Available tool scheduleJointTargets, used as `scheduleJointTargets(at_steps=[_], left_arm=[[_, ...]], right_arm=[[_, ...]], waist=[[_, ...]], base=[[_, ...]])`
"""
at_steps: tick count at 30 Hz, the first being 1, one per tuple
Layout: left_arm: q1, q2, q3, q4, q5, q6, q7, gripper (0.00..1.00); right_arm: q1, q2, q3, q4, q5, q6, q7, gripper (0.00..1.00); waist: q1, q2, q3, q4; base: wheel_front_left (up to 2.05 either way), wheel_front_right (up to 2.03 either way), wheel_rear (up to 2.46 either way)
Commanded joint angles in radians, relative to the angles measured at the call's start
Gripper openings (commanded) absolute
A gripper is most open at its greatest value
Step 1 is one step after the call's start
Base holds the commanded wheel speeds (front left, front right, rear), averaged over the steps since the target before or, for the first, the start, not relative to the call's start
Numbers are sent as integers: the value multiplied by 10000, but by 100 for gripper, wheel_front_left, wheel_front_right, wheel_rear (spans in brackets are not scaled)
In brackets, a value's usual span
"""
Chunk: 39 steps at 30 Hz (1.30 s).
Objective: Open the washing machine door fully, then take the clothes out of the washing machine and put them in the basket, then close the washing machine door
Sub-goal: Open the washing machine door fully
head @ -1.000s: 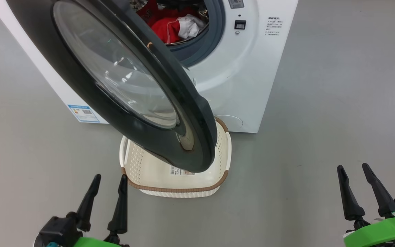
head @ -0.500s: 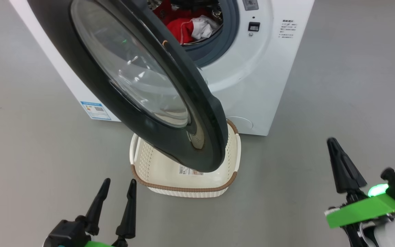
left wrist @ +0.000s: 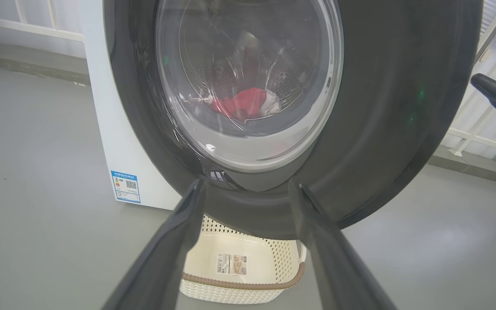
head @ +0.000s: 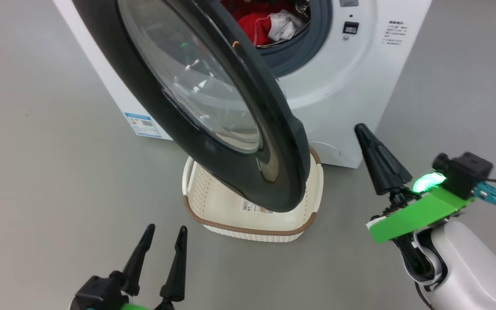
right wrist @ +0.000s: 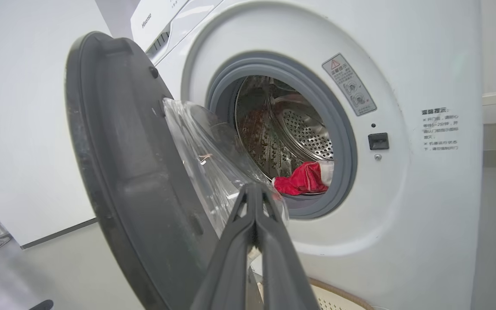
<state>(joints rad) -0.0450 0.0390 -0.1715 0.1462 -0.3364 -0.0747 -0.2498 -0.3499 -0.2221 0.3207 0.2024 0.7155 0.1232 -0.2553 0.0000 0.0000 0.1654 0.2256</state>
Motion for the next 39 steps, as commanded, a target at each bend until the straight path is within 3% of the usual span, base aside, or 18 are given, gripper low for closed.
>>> scheduleJointTargets(at_steps=[1, 12, 22, 30, 39], left_arm=[[-269, 112, 193, -319, -109, 110, -120, 100], [-354, 112, -191, -401, -333, 187, -120, 100], [-456, 112, -471, -487, -516, 169, -120, 100], [-390, 112, -614, -547, -600, 221, -120, 100], [-164, 112, -671, -594, -705, 497, -120, 100]], right_arm=[[-551, -165, 618, -6, 346, 75, -64, 0], [-2028, -1090, 2993, 769, 2652, 75, -64, 0], [-3347, -2311, 5543, 459, 5315, 75, 12, 0], [-3985, -2996, 7121, -271, 6400, 75, 72, 0], [-4284, -3238, 8166, -666, 6975, 75, -6, 0]], waist=[[0, 0, 145, 228], [0, 0, 371, 676], [0, 0, 560, 972], [0, 0, 533, 1185], [0, 0, 253, 1634]], base=[[0, 0, 0], [0, 0, 0], [0, 0, 0], [0, 0, 0], [0, 0, 0]])
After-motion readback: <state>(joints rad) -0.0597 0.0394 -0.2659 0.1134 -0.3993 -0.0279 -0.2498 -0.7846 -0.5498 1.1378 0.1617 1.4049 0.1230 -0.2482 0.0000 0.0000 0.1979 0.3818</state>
